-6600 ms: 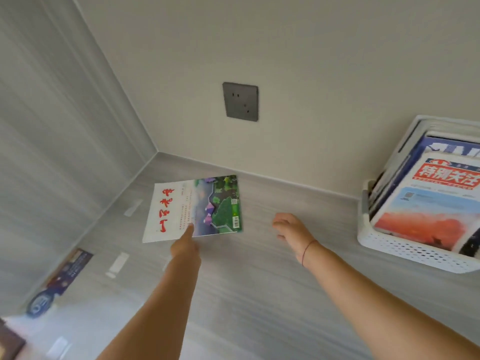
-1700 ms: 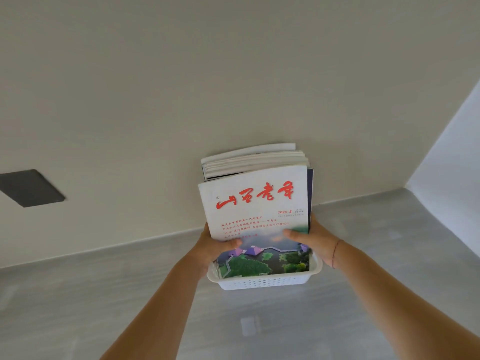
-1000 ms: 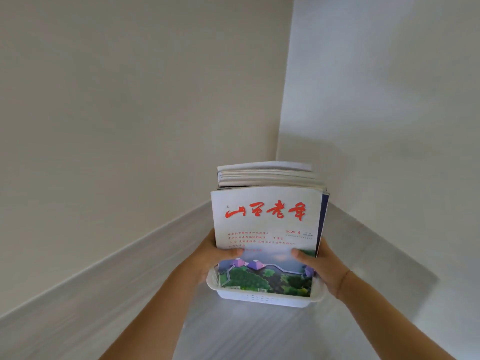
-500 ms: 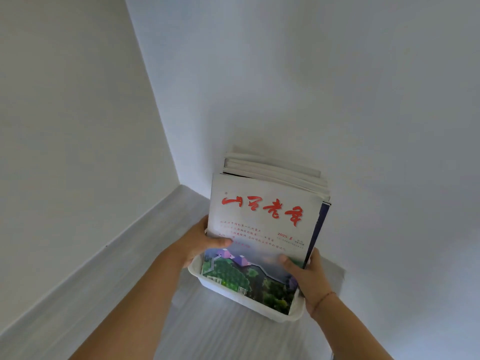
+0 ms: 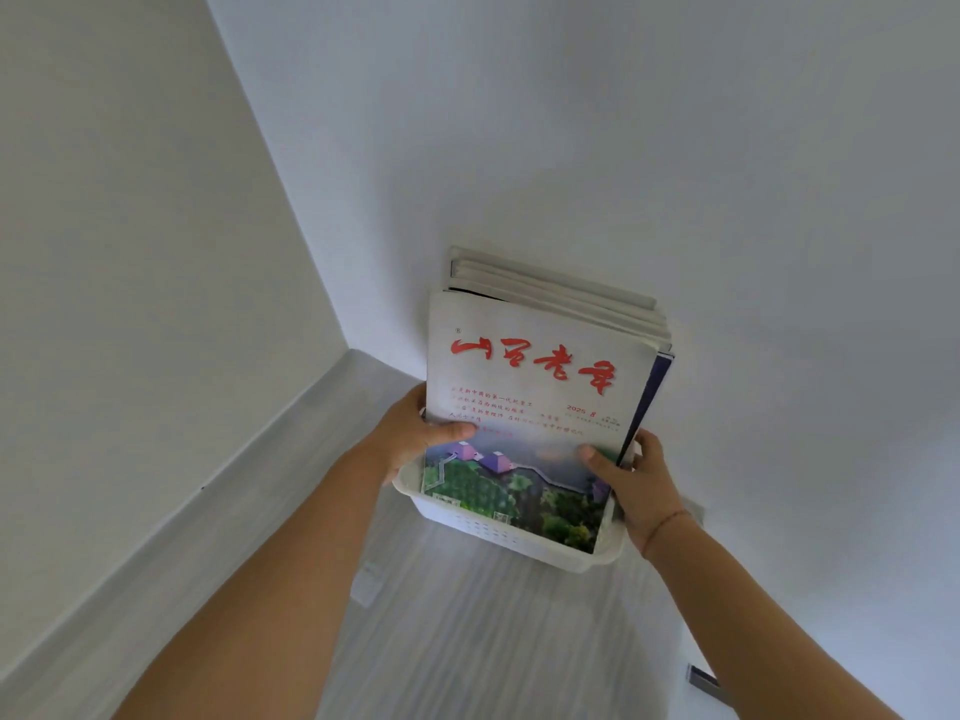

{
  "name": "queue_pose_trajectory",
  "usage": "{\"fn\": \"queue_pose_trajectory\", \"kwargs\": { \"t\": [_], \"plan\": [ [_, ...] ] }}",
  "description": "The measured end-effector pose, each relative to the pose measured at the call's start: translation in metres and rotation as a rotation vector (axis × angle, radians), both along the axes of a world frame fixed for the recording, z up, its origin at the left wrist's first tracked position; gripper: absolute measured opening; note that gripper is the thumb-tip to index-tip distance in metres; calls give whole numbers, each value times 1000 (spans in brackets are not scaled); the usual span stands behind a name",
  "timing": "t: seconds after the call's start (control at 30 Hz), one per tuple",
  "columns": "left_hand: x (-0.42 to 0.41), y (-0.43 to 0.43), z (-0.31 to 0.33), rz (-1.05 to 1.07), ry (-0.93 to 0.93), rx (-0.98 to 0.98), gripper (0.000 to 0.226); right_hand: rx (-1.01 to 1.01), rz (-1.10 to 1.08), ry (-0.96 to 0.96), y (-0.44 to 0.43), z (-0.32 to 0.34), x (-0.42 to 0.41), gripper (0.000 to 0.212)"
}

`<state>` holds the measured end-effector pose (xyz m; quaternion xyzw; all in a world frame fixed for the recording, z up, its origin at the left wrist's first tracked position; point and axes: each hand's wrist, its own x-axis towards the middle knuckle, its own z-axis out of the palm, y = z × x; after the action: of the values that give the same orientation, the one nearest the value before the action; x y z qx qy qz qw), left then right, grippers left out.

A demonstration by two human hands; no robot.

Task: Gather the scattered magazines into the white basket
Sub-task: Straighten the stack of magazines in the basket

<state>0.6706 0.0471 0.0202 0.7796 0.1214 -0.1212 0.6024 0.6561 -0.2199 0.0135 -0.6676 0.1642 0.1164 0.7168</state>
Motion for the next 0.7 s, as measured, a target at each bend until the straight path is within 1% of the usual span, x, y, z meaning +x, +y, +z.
{"fn": "queue_pose_trajectory", "kwargs": {
  "t": [0.07,0.1,0.13,0.17,0.2,0.23,0.33,0.43,0.5,0.63,0.7],
  "plan": [
    [-5,3,3,-16,27,46,81,56,-32,45,-8,-6,-3,65],
    [-9,6,4,-45,68,58,78,66,-40,73,-11,-9,-6,63],
    [-15,12,4,-84,120,53,71,71,-39,92,-14,-13,-9,56],
    [-21,18,3,-112,172,23,60,71,-34,96,-16,-16,-13,45],
    [-28,23,0,-105,211,-32,50,76,-31,91,-15,-17,-18,32],
    [-33,25,-4,-67,232,-96,44,91,-41,82,-11,-17,-22,26],
    [-38,18,-10,110,186,-214,38,140,-122,47,3,-17,-25,32],
    [-32,3,-14,281,108,-286,32,124,-199,40,13,-18,-25,28],
    [-26,0,-15,314,90,-271,30,108,-230,41,17,-20,-25,29],
    [-5,-2,-15,316,58,-181,29,61,-301,58,22,-26,-22,31],
    [6,-2,-16,328,39,-167,30,42,-334,56,24,-28,-17,28]
  ]
}}
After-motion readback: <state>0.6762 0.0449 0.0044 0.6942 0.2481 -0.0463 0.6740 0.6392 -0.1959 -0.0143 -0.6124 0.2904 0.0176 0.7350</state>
